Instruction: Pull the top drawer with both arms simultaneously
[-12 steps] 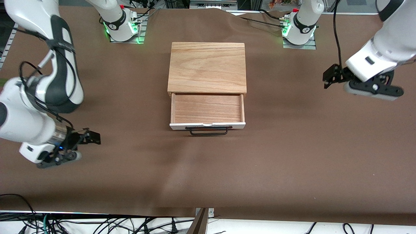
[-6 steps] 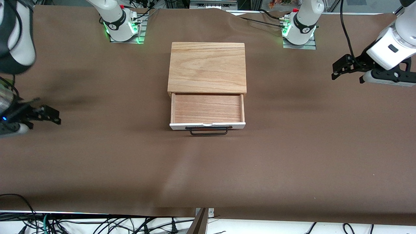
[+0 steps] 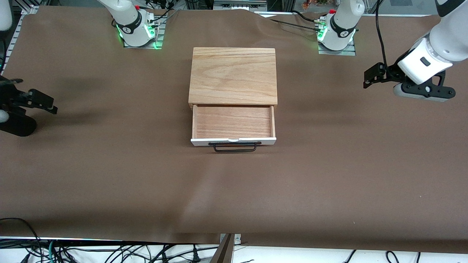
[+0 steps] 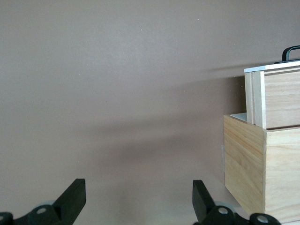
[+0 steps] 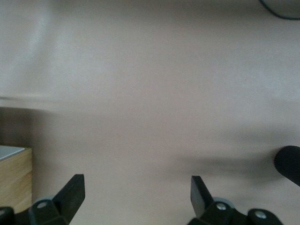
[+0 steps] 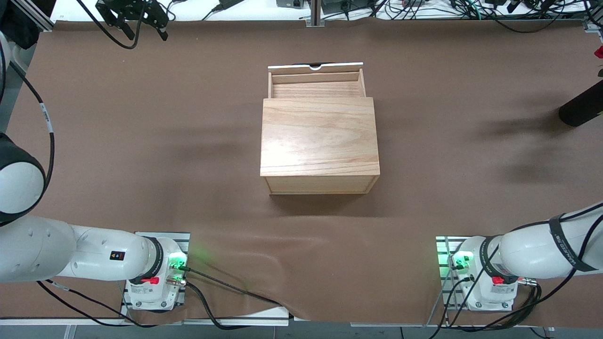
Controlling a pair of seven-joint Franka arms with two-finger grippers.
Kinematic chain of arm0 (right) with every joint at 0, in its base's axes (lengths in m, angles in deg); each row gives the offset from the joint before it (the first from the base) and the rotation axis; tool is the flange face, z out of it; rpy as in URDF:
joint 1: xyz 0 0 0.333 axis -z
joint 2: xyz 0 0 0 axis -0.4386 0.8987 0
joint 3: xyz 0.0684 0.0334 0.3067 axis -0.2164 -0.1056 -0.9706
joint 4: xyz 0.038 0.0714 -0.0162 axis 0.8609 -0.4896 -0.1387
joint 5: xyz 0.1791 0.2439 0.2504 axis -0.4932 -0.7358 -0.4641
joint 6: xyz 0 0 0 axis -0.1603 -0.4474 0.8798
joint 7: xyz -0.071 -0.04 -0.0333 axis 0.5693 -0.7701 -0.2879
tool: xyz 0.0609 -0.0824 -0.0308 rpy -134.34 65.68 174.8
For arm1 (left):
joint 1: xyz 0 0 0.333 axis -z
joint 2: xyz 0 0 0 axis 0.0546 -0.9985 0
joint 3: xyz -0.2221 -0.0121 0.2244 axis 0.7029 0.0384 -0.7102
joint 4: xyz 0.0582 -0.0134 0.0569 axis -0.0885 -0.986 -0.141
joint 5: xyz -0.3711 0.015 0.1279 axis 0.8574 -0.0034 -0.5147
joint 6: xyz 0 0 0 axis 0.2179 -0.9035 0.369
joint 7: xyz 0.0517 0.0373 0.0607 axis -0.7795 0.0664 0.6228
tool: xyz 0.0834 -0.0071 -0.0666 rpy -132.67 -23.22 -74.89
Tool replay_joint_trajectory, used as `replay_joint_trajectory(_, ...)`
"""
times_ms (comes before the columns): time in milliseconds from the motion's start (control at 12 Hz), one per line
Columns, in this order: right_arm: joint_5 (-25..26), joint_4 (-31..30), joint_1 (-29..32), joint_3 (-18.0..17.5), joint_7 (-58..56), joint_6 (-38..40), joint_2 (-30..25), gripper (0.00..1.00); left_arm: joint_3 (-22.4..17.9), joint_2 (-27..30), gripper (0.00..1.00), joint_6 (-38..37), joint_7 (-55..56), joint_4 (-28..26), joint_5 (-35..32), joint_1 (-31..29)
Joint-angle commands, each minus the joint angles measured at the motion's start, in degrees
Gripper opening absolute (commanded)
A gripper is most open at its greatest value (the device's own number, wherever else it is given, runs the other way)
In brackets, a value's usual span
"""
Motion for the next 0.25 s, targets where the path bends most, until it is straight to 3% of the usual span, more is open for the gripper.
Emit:
replay_joint_trajectory(0,0.3,0.5,1.1,-1.1,0.6,-0.3,0.5,1.0,-0.1,-1.1,1.0,-0.3,0.4,2.1,-1.1,0.2)
replay_joint_trajectory(167,0.3,0.9,1.0,-1.1,0.7,-0.4,0.6,1.0,-0.1,-1.2,1.0,-0.3,0.4,2.1,-3.0,0.2)
